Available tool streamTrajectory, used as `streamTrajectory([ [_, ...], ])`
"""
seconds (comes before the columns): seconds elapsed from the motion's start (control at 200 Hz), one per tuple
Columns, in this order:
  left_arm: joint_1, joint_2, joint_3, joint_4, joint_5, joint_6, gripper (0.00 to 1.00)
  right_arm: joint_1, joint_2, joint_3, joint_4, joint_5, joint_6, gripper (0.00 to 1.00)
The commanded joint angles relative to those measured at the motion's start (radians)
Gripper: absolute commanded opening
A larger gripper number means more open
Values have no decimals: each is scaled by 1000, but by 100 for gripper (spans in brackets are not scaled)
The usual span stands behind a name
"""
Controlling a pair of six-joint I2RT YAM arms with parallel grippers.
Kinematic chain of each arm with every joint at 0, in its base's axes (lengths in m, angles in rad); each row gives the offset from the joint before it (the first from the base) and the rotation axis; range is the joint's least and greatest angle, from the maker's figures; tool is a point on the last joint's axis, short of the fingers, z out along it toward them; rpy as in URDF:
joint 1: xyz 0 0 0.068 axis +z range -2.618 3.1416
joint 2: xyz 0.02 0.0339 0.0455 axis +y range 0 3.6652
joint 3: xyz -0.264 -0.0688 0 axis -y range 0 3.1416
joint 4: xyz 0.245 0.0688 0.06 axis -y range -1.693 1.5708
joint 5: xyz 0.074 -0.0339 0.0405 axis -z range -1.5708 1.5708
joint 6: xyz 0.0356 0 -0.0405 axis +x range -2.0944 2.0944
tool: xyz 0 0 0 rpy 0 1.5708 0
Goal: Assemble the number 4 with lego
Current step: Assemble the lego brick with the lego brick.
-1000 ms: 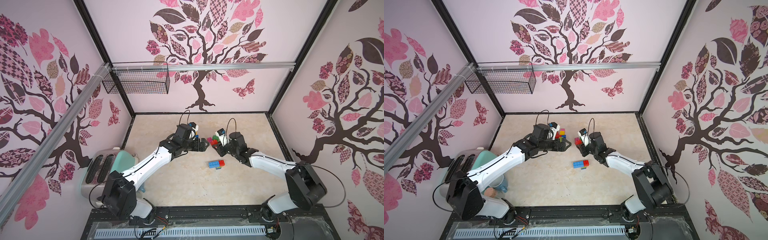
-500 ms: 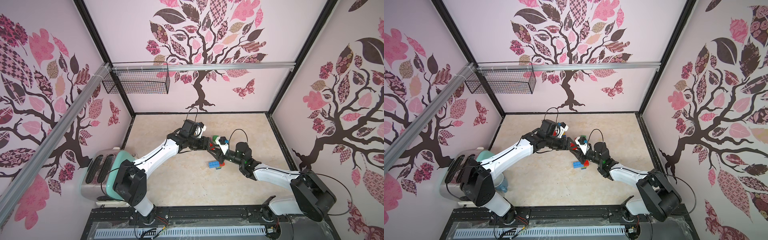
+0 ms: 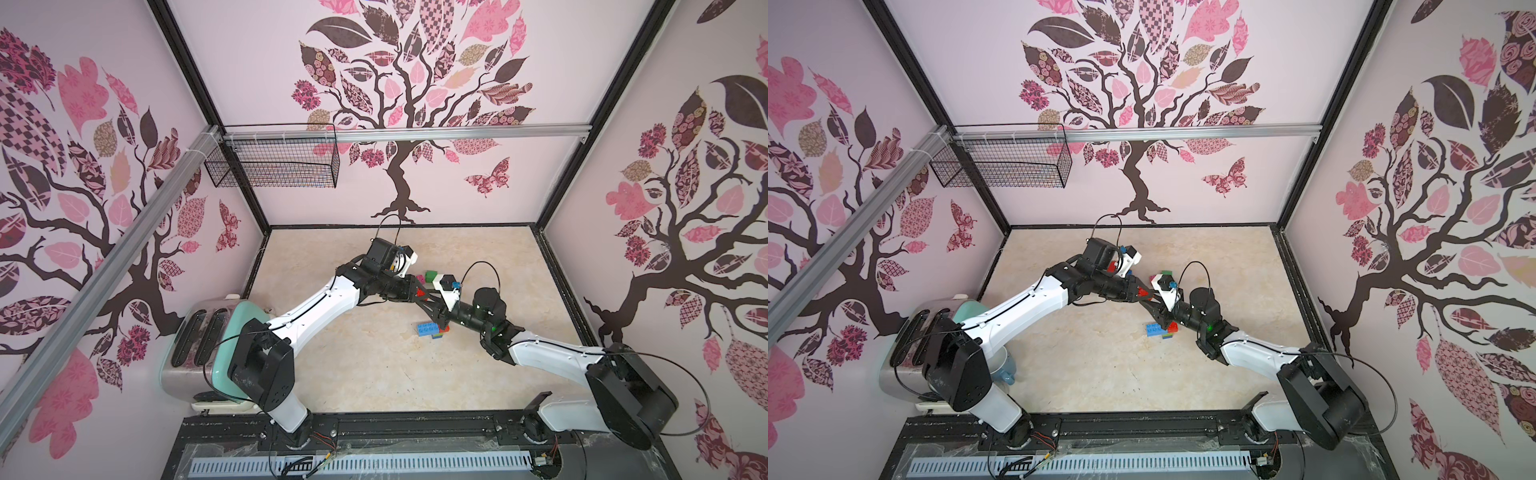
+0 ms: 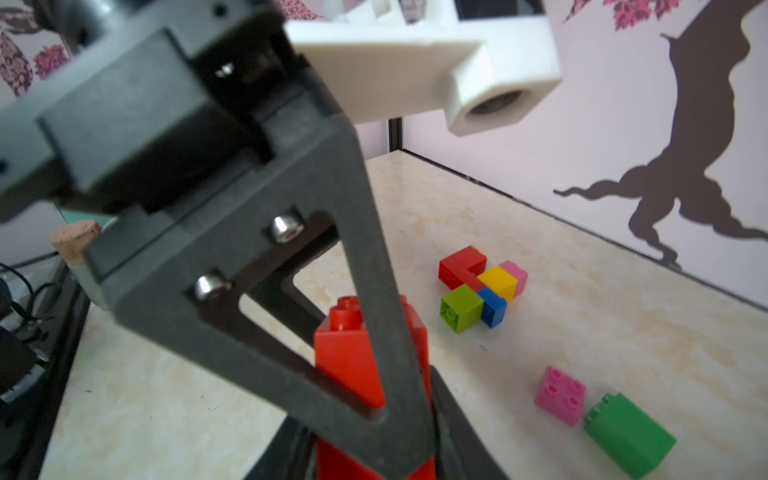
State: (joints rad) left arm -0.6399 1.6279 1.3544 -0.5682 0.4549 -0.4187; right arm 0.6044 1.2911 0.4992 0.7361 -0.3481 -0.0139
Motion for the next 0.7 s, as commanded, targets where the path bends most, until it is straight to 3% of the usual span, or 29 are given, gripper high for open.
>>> streamTrajectory([
  [0.0,-22,16,71,-80,-282,133,0,-2,-129,-21,-133,170,118,61],
  [0.055,-60,44,112,-129,-369,200,0,-3,-190,-44,-189,237,142,75],
  [0.065,-69,50,117,-136,-390,210,0,-3,-204,-49,-199,249,147,81],
  [0.07,-73,53,122,-138,-399,212,0,-3,-204,-52,-203,252,149,95],
  [0.095,-93,67,137,-148,-439,240,0,-4,-240,-64,-223,295,161,99],
  [0.185,-146,113,178,-162,-526,299,0,-13,-345,-105,-315,463,219,99],
  [0.275,-161,147,213,-168,-480,324,0,-66,-443,-119,-464,641,339,100],
  [0.37,-192,149,201,-126,-402,377,0,-207,-524,-113,-627,614,454,99],
  [0.47,-251,142,164,-80,-392,492,0,-322,-589,-134,-684,591,502,100],
  [0.695,-274,217,236,-171,-393,663,0,-337,-559,-77,-784,559,507,99],
])
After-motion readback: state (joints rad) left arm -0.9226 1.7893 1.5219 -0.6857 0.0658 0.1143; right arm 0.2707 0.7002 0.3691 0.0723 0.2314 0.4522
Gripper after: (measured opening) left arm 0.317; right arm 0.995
